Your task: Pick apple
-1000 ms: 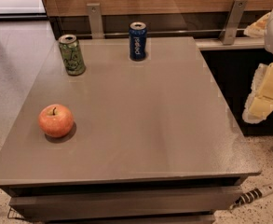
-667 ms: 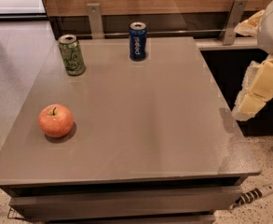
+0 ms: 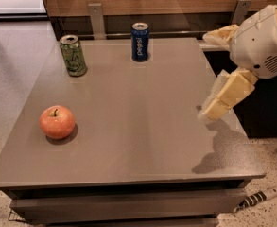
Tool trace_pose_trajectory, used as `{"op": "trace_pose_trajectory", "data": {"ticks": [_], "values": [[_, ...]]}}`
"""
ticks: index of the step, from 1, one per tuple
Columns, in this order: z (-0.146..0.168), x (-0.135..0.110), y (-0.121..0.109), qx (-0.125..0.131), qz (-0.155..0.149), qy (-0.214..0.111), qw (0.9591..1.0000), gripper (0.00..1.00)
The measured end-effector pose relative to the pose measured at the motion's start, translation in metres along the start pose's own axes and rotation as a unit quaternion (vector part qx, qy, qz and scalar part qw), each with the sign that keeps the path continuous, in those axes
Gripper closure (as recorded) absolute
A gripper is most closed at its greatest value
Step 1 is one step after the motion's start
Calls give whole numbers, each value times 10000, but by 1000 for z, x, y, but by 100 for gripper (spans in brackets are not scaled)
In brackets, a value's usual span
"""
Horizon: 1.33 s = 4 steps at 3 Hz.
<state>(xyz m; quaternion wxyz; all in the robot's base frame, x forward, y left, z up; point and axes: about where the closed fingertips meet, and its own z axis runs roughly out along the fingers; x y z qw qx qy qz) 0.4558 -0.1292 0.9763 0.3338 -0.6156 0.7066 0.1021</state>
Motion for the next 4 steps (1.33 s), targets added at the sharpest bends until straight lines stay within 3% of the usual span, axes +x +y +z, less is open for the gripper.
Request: {"op": "trace_pose_trajectory", "data": {"ticks": [1,2,3,4], "values": [[30,-26,6,-124,-81,-994,9949,0],[61,-61,24,-391,-48,-2101,9769,0],[78,-83,38,-612,-76,-2580,9642,0],[87,-84,38,-588,-42,-2600,9638,0]]}}
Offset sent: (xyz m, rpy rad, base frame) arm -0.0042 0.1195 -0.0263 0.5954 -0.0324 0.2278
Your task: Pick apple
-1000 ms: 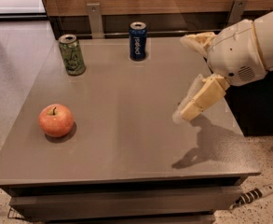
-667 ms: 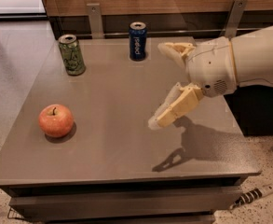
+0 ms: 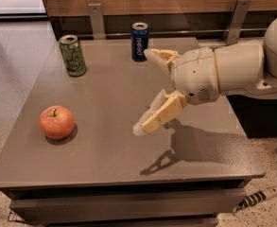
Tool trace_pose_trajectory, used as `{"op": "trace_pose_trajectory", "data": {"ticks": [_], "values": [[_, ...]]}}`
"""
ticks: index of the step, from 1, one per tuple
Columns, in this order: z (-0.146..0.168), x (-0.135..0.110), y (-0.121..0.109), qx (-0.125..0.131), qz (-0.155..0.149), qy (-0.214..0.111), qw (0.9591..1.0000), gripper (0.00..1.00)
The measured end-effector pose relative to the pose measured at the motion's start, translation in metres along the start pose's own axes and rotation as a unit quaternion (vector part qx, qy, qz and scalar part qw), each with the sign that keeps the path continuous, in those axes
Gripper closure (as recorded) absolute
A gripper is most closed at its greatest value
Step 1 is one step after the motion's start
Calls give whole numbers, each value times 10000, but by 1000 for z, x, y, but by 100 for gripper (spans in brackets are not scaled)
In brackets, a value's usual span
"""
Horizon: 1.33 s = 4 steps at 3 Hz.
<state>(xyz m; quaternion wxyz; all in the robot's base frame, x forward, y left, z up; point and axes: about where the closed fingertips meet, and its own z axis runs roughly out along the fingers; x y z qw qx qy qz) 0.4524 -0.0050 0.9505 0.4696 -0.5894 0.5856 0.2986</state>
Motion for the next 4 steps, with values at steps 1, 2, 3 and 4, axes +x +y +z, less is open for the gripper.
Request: {"op": "trace_pose_trajectory", "data": {"ticks": [1,2,3,4], "values": [[25,8,-6,67,86,-61,9999,0],[58,16,-9,-49,134,-165,9998,0],[91,27,-8,-246,268,-253,9990,0],[130,34,0,-548,438,-365,9969,0]]}}
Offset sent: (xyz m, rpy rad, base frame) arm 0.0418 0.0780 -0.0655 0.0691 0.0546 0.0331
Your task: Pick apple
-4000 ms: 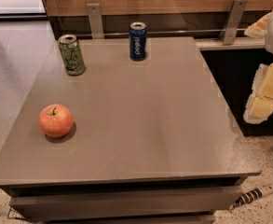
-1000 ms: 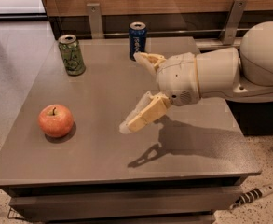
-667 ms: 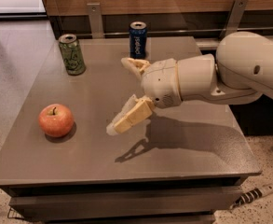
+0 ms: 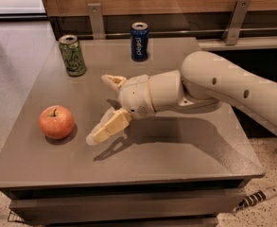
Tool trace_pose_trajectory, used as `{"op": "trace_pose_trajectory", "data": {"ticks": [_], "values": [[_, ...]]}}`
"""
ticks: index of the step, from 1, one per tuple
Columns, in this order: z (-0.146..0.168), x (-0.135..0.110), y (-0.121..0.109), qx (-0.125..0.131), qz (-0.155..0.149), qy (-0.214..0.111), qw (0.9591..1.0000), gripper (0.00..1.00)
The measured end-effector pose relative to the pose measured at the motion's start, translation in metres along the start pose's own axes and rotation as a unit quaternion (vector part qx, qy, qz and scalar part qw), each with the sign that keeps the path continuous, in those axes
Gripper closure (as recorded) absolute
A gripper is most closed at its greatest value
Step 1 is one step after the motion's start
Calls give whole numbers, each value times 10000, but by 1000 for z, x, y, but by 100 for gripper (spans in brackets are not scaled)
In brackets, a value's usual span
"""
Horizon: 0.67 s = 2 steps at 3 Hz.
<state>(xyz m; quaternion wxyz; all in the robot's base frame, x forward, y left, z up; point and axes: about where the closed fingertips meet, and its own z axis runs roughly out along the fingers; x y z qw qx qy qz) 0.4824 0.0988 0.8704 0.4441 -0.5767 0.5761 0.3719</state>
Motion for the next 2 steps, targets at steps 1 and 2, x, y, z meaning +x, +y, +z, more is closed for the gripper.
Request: {"op": "trace_pose_trajectory", "data": {"ticks": [1,2], "values": [[29,-2,7,-233,44,-131,9996,0],[58,-7,14,-477,49,-306,9984,0]]}}
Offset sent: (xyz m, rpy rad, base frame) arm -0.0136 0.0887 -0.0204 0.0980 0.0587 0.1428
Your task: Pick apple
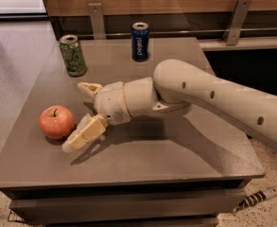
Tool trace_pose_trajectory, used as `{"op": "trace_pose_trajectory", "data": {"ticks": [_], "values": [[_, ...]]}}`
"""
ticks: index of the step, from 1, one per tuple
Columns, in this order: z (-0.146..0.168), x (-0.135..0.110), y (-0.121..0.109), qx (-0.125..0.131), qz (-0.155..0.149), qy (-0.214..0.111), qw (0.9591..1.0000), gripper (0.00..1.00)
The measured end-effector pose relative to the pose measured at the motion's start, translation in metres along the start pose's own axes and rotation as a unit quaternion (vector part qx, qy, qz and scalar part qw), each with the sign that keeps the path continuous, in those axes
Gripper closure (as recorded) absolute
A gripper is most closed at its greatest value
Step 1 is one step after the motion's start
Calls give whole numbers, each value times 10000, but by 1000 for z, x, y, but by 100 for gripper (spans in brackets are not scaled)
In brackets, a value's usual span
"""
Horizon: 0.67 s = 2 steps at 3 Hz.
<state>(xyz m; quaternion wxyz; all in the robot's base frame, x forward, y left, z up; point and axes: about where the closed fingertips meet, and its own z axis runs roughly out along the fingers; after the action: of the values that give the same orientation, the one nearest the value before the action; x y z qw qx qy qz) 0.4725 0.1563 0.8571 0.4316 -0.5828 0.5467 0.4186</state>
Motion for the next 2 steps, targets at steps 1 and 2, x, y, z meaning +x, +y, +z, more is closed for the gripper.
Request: {"op": "trace_pose_trajectory", "data": {"ticks": [1,2], "values": [[22,-2,8,-206,-6,-254,9995,0],[36,-3,15,-352,-34,-446,9984,12]]}}
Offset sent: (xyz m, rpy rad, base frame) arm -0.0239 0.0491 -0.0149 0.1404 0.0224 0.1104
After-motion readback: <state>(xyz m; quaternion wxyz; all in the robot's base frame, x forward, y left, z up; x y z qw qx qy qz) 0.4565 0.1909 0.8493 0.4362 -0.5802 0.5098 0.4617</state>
